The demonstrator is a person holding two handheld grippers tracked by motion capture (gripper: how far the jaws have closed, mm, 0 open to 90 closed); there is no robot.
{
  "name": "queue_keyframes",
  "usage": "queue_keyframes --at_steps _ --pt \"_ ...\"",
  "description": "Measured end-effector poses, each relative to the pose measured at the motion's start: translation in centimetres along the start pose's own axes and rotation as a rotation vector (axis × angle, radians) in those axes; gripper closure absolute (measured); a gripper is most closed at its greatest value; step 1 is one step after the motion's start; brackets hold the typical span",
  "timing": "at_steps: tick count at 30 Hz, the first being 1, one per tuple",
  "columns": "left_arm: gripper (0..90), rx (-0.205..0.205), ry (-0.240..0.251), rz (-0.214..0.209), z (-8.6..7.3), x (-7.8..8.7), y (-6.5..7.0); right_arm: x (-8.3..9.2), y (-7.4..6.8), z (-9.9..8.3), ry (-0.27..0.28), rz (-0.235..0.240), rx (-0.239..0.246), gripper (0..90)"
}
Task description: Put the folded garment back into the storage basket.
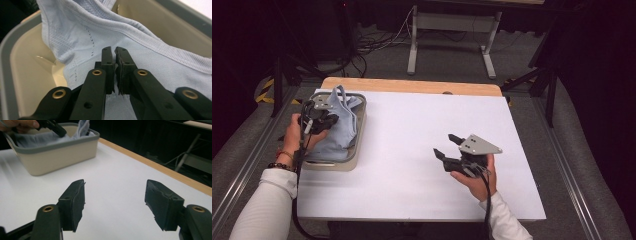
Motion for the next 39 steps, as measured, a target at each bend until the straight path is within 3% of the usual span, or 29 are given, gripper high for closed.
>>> queue_keyframes --at_steps 4,6,11,13,17,21,24,27,30,32,34,35,37,39 --pt "85.8 0.005 -0.045 0.0 0.0 -1.1 -0.1 1.6 0.8 -2.4 -0.028 -0.037 -0.005 32.7" --pt "86.2 0.007 -0.067 -0.023 0.0 -1.4 0.0 2.0 1.2 -3.4 -0.045 -0.05 -0.009 32.6" --pt "89.1 -0.036 -0.145 -0.05 -0.2 -2.2 0.4 2.7 1.7 -5.2 -0.084 -0.067 -0.018 32.2" --pt "89.2 -0.034 -0.125 -0.047 0.0 -2.1 0.4 3.1 1.9 -5.8 -0.098 -0.085 -0.011 32.1" --pt "85.0 0.034 -0.004 -0.029 1.1 -1.2 -0.3 3.8 2.4 -6.5 -0.098 -0.106 -0.019 32.0" --pt "79.5 0.144 0.128 -0.011 2.6 -0.4 -1.8 4.4 2.8 -6.9 -0.089 -0.126 -0.036 32.0" --pt "67.1 0.199 0.14 -0.004 3.3 -0.7 -2.5 4.5 2.9 -7.2 -0.086 -0.128 -0.047 32.0" --pt "56.6 0.255 0.142 -0.121 3.8 -1.7 -2.5 4.4 3.0 -7.4 -0.092 -0.122 -0.052 31.9" --pt "45.6 0.255 0.134 -0.093 4.2 -2.3 -2.2 4.2 2.9 -7.6 -0.104 -0.126 -0.04 31.7" --pt "39.9 0.254 0.069 -0.022 4.4 -3.2 -2.1 4.1 2.9 -7.6 -0.104 -0.118 -0.04 31.6" --pt "40.6 0.258 0.045 -0.035 4.4 -3.7 -2.0 4.1 2.8 -7.7 -0.108 -0.117 -0.039 31.5" --pt "45.5 0.243 0.03 -0.049 4.4 -4.0 -1.8 4.0 2.8 -7.7 -0.109 -0.111 -0.04 31.4" --pt "62.8 0.208 0.013 -0.08 4.5 -4.3 -1.5 3.9 2.8 -7.8 -0.118 -0.109 -0.037 31.3" --pt "79.9 0.168 -0.002 -0.077 4.6 -4.5 -1.2 3.7 2.8 -7.9 -0.122 -0.106 -0.035 31.2"
Point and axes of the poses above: each handheld gripper's, and its own axes: x roughly backward along the jaws, z roughly out of its top, y roughly to its right, the point moved 4 cm from there along -x, roughly forward along the jaws, and after that the axes turned 9 degrees about -y, right-handed, at the moved point
